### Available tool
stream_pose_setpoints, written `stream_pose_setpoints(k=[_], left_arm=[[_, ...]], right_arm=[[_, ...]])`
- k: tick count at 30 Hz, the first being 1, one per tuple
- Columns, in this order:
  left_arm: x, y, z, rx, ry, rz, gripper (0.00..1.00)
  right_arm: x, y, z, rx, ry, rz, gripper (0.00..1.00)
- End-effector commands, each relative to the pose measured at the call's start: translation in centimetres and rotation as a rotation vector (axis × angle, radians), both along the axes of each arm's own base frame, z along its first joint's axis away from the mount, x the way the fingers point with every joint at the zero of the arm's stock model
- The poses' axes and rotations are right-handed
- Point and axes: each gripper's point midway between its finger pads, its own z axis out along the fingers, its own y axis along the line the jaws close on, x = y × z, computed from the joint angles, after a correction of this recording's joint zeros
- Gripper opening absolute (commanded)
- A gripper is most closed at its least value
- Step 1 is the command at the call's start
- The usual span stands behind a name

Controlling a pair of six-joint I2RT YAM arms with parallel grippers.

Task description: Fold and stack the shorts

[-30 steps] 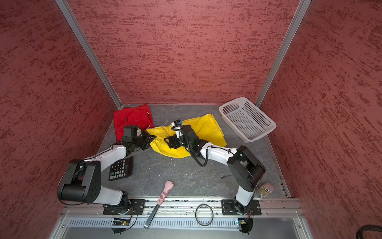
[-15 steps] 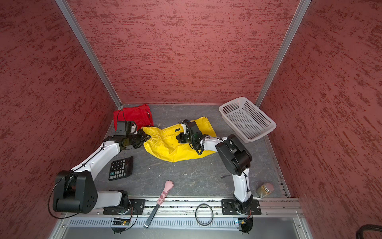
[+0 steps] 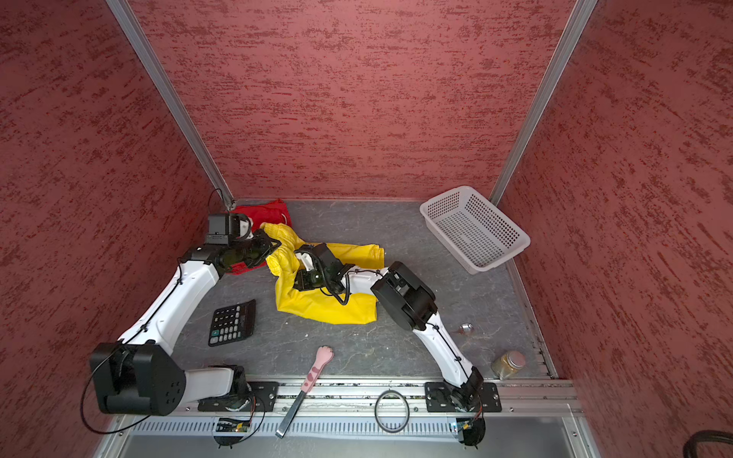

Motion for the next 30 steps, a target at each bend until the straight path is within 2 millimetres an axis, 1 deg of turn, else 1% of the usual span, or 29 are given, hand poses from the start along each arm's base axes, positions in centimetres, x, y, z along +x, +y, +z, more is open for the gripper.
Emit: stream_pose_setpoints(k=[1, 2, 5, 7, 10, 13, 15, 16, 19, 24, 27, 30], left_arm=[[0.2, 0.3, 0.7, 0.032, -0.02, -0.009, 0.0], [0.2, 0.4, 0.6, 0.038, -0.016, -0.007, 0.0], [0.2, 0.8, 0.3, 0.059, -0.004, -0.001, 0.0], [0.2, 1.2, 0.4, 0.081, 0.002, 0.007, 0.0], [0.2, 1.9, 0.8, 0.128, 0.005, 0.023, 0.0], [0.1, 2.6, 1.3, 0.195, 0.014, 0.041, 0.0], [0.0, 2.8, 1.8, 0.228, 0.013, 0.047, 0.0], [0.0, 2.9, 2.0, 0.244, 0.012, 0.048, 0.0], [0.1, 2.8, 2.6, 0.261, 0.008, 0.048, 0.0], [0.5, 1.7, 2.7, 0.26, 0.026, 0.032, 0.0], [0.7, 0.6, 2.5, 0.244, 0.051, 0.021, 0.0], [1.3, -1.5, 2.5, 0.218, 0.055, -0.007, 0.0]], right_arm=[[2.4, -2.9, 5.0, 0.097, -0.02, -0.066, 0.13], [3.0, -4.6, 6.0, 0.108, -0.019, -0.1, 0.14], [3.4, -10.3, 7.3, 0.109, 0.003, -0.196, 0.14], [2.8, -14.5, 6.5, 0.037, 0.02, -0.266, 0.14], [1.2, -19.9, 4.2, -0.097, 0.046, -0.355, 0.14], [-0.4, -23.5, 2.1, -0.154, 0.11, -0.415, 0.12], [-1.4, -24.8, 0.7, -0.167, 0.155, -0.434, 0.12], [-1.8, -25.0, 0.2, -0.17, 0.172, -0.434, 0.12], [-2.8, -24.9, -1.2, -0.151, 0.226, -0.421, 0.12], [-3.0, -24.4, -2.5, -0.117, 0.275, -0.414, 0.11], [-3.0, -24.4, -3.0, -0.125, 0.276, -0.418, 0.11], [-3.1, -24.6, -3.8, -0.143, 0.283, -0.416, 0.1]])
